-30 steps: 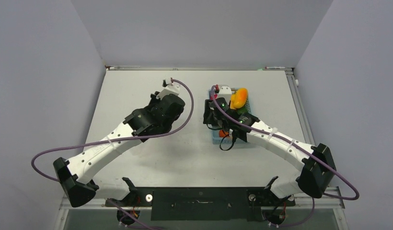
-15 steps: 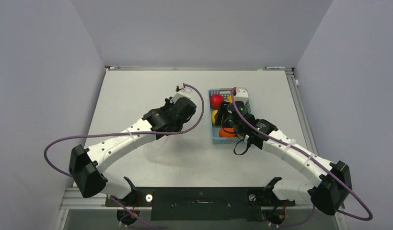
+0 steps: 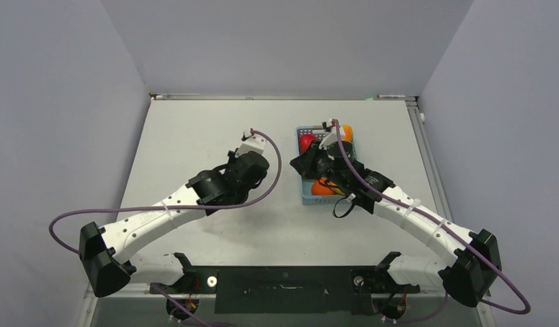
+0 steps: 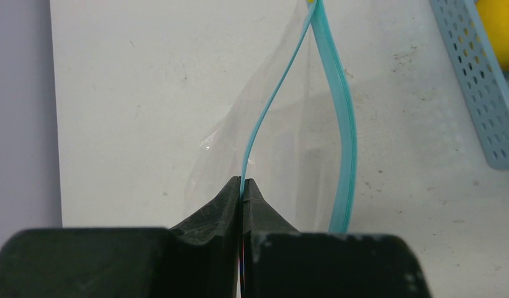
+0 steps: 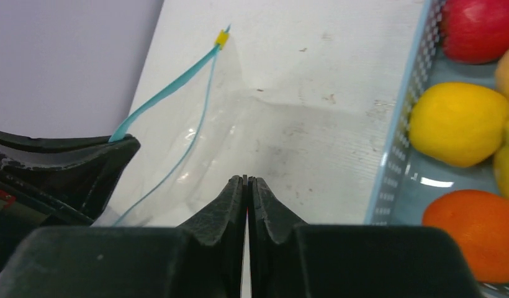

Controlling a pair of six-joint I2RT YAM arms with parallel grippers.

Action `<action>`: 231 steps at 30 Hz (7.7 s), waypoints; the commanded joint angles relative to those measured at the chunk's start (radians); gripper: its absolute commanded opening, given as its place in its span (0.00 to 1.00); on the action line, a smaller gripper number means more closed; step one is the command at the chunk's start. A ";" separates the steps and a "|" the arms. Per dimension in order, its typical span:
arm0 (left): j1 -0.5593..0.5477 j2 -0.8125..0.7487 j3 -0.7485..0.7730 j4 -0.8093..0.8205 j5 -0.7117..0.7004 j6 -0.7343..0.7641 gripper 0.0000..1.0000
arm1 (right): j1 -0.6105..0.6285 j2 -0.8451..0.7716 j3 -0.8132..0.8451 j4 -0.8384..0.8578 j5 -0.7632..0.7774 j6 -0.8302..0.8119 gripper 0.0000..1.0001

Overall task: Place the food in the zip-top bag and seal the zipper
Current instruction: Open the zipper of the food storage bag at the center of the board, then pick up the fake fruit from the bin, then place the fake fruit in the zipper food storage bag.

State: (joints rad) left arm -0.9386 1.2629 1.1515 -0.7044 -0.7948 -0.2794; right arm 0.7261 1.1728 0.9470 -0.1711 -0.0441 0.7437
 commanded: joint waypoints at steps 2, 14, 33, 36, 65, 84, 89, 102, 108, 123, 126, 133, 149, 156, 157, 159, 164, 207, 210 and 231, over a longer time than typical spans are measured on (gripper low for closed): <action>-0.044 -0.063 -0.027 0.078 -0.011 -0.019 0.00 | 0.004 0.065 -0.002 0.211 -0.165 0.100 0.05; -0.119 -0.050 -0.043 0.066 -0.107 -0.036 0.00 | 0.138 0.197 0.079 0.282 -0.163 0.148 0.05; -0.181 -0.048 -0.058 0.049 -0.198 -0.037 0.00 | 0.171 0.192 0.103 0.269 -0.121 0.158 0.05; -0.181 -0.044 -0.057 0.048 -0.201 -0.037 0.00 | 0.176 0.178 0.101 0.269 -0.119 0.160 0.05; -0.256 -0.079 -0.087 0.086 -0.237 -0.006 0.00 | 0.194 0.349 0.096 0.344 -0.099 0.188 0.12; -0.282 -0.057 -0.076 0.037 -0.405 -0.012 0.00 | 0.217 0.402 0.056 0.211 -0.054 0.197 0.90; -0.284 -0.054 -0.076 0.026 -0.413 -0.023 0.00 | 0.216 0.400 0.041 0.214 -0.069 0.205 0.90; -0.284 -0.014 -0.069 0.017 -0.398 -0.028 0.00 | 0.216 0.308 0.081 0.188 -0.080 0.163 0.90; -0.284 0.003 -0.064 0.006 -0.406 -0.038 0.00 | 0.212 0.256 0.094 0.099 -0.020 0.124 0.90; -0.282 0.023 -0.053 -0.004 -0.402 -0.044 0.00 | 0.055 0.107 0.099 -0.160 0.141 -0.090 0.91; -0.280 0.021 -0.051 -0.006 -0.393 -0.044 0.00 | 0.022 0.106 0.117 -0.238 0.201 -0.148 0.92; -0.279 0.015 -0.047 -0.011 -0.372 -0.044 0.00 | -0.014 0.147 0.154 -0.379 0.334 -0.240 0.93; -0.279 -0.010 -0.036 -0.037 -0.311 -0.061 0.00 | -0.076 0.276 0.109 -0.418 0.320 -0.274 0.91; -0.279 -0.005 -0.029 -0.052 -0.296 -0.071 0.00 | -0.076 0.316 0.079 -0.415 0.295 -0.271 0.90; -0.279 -0.004 -0.027 -0.053 -0.296 -0.073 0.00 | -0.076 0.321 0.073 -0.415 0.293 -0.270 0.90; -0.279 -0.008 -0.028 -0.055 -0.293 -0.074 0.00 | -0.076 0.337 0.065 -0.410 0.288 -0.270 0.90; -0.279 -0.015 -0.029 -0.053 -0.291 -0.075 0.00 | -0.076 0.370 0.052 -0.395 0.275 -0.270 0.91; -0.279 -0.017 -0.029 -0.050 -0.287 -0.079 0.00 | -0.074 0.041 0.165 -0.263 -0.010 -0.178 0.41; -0.278 -0.021 -0.030 -0.048 -0.285 -0.080 0.00 | -0.073 0.027 0.143 -0.180 -0.102 -0.134 0.41; -0.276 -0.058 -0.033 -0.039 -0.265 -0.088 0.00 | 0.063 0.123 0.091 0.135 -0.304 0.026 0.40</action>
State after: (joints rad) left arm -1.2167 1.2304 1.0782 -0.7593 -1.0607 -0.3538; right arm 0.7616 1.2850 1.0348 -0.1326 -0.3302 0.7502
